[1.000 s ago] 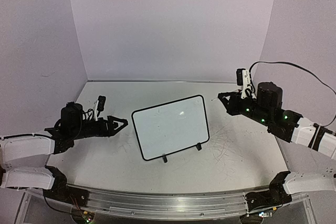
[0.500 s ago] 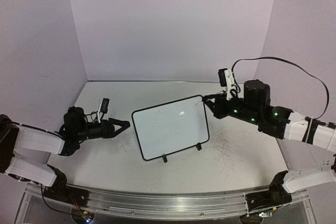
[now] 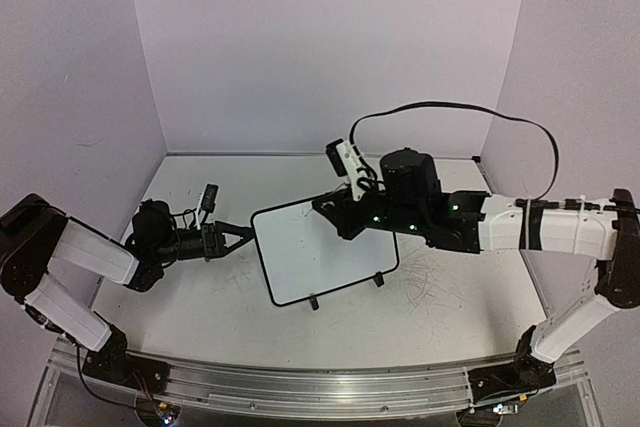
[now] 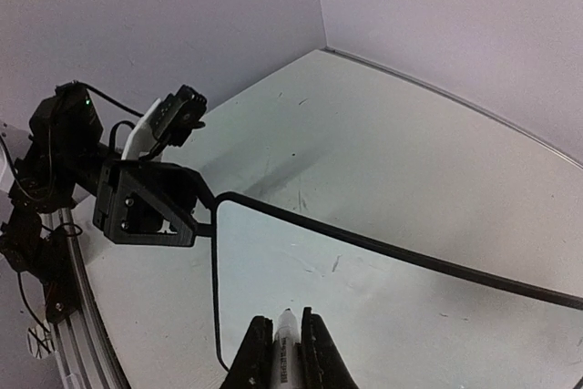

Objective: Write a sentence on the whiteboard
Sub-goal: Hold the whiteboard at the center of the board, then write a sentence on the whiteboard.

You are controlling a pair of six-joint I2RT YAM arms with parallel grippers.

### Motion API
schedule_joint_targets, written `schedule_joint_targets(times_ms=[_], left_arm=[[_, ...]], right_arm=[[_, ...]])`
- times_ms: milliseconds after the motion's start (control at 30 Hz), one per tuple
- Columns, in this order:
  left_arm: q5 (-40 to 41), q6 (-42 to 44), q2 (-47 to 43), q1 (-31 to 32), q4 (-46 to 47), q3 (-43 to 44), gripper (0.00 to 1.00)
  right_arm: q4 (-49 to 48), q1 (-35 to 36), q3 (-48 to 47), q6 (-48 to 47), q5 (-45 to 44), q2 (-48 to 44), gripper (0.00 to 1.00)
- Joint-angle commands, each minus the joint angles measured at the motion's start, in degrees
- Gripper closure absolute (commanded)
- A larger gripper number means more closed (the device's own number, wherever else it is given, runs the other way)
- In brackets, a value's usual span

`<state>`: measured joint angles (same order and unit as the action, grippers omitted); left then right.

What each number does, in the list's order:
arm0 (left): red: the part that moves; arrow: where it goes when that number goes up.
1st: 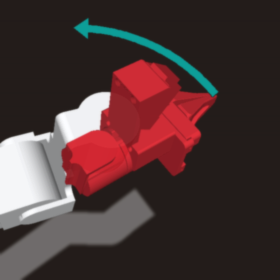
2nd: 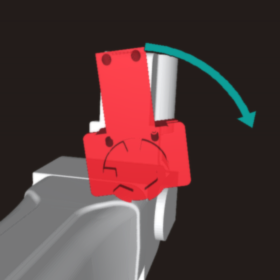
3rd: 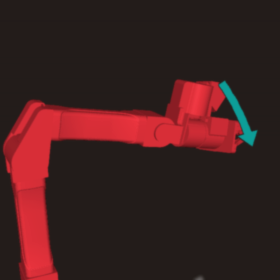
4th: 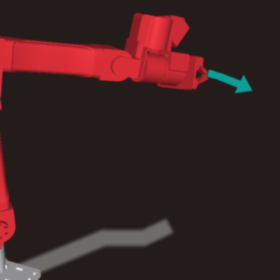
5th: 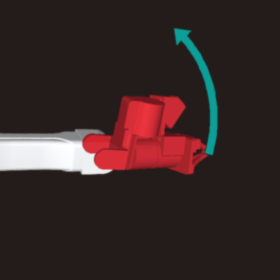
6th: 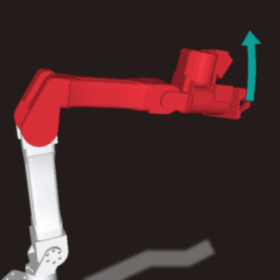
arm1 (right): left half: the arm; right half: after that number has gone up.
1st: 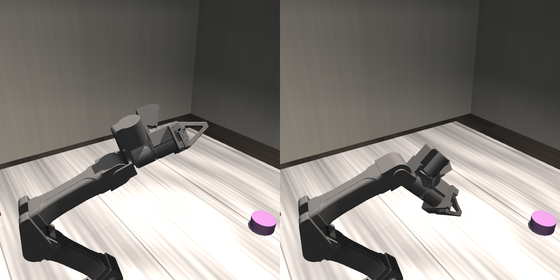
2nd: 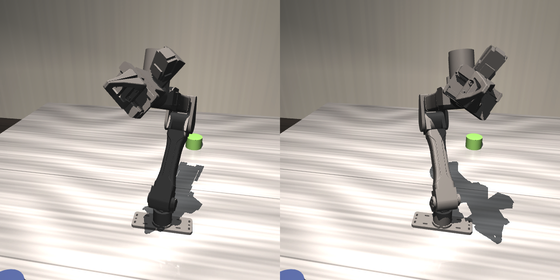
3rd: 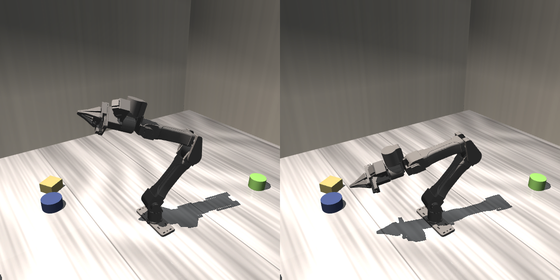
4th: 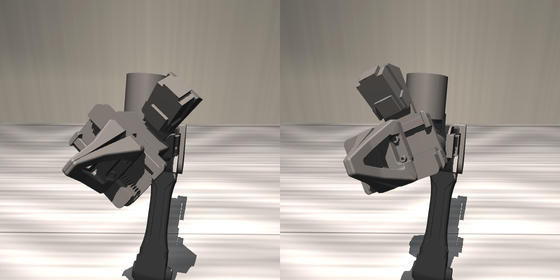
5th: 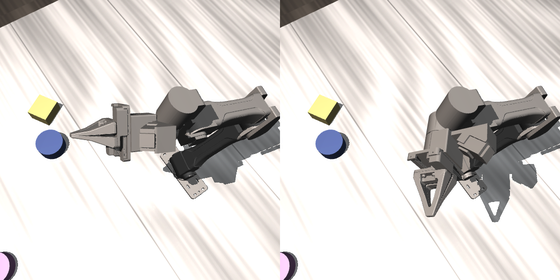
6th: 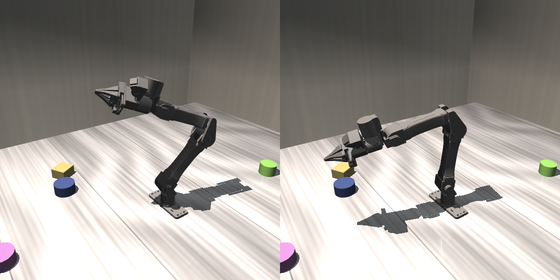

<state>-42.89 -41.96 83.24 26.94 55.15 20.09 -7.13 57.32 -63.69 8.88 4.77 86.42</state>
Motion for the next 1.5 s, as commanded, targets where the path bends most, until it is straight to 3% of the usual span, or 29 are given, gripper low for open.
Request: schedule_joint_targets(times_ms=[0,367,1467], left_arm=[[-4.5,-0.9,3.3,0.3,7.1,4.1,0.48],[-5.3,1.2,4.9,0.5,7.3,4.7,0.68],[-7.9,6.1,5.5,0.5,7.3,3.8,0.99]], right_arm=[[-2.5,3.8,-5.9,-3.6,-3.2,4.9,1.0],[-6.0,6.6,-9.7,-7.8,-4.8,12.2,1.0],[-19.5,10.8,-4.4,-10.1,-17.4,14.1,1.0]])
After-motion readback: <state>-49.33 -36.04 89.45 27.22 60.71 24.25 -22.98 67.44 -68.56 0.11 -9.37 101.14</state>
